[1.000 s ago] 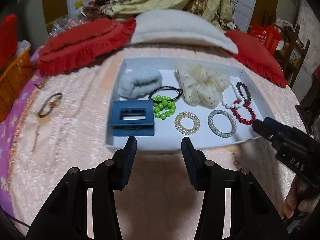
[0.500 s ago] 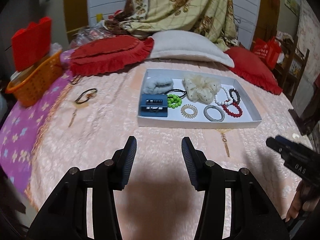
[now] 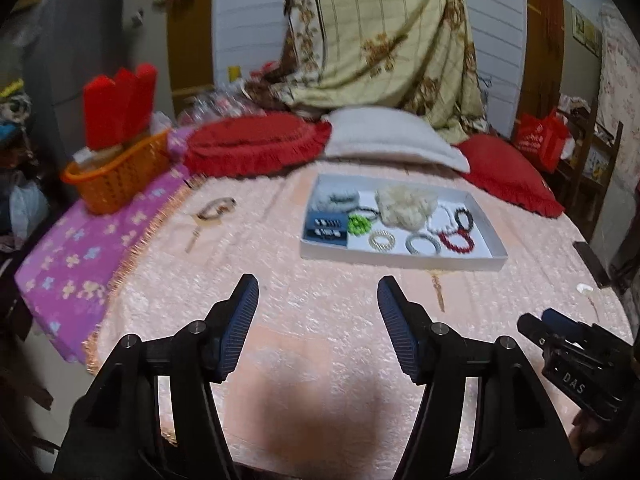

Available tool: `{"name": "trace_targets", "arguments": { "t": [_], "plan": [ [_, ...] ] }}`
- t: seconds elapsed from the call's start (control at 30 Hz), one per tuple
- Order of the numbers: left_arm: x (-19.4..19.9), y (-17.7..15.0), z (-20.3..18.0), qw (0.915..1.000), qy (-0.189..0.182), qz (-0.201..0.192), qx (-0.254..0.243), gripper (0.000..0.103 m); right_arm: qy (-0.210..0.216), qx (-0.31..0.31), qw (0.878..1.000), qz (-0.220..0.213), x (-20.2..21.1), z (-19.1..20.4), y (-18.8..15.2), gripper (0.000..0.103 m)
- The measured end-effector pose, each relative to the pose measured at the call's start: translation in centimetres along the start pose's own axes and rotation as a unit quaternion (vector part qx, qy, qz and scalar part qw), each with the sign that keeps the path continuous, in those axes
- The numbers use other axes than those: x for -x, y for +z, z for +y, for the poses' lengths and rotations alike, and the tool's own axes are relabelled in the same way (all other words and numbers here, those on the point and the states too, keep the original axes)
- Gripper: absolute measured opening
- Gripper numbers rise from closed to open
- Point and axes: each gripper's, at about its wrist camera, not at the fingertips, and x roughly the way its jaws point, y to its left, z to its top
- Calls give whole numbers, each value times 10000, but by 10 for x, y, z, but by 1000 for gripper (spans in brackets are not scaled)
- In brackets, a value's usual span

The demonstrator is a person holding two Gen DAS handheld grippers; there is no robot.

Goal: Organize jewelry

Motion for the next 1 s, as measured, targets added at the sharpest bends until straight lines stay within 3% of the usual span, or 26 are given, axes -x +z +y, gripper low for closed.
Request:
{"name": "trace_targets", "arguments": {
  "t": [0.3, 0.37, 0.4, 0.57, 0.83, 1.0],
  "plan": [
    [26, 1, 9, 9976, 470, -516, 26, 64, -38, -63, 10000, -33, 7, 3, -5, 44],
    [33, 1, 13, 9966, 502, -646, 65, 84, -74, -63, 10000, -4, 8, 6, -7, 44],
    [37, 1, 16, 9963, 478, -711, 99, 85, -93, -65, 9999, 2, 8, 7, -8, 44],
    [51, -1, 24, 9952, 365, -886, 203, 85, -184, -20, 9998, -38, 13, 11, -13, 44],
    [67, -5, 22, 9854, 977, -1391, 93, 86, -195, 109, 9997, -83, 15, 19, -14, 44],
    [59, -12, 22, 9890, 908, -1164, 107, 86, -180, 162, 9997, -98, 15, 24, -17, 44]
  ]
}}
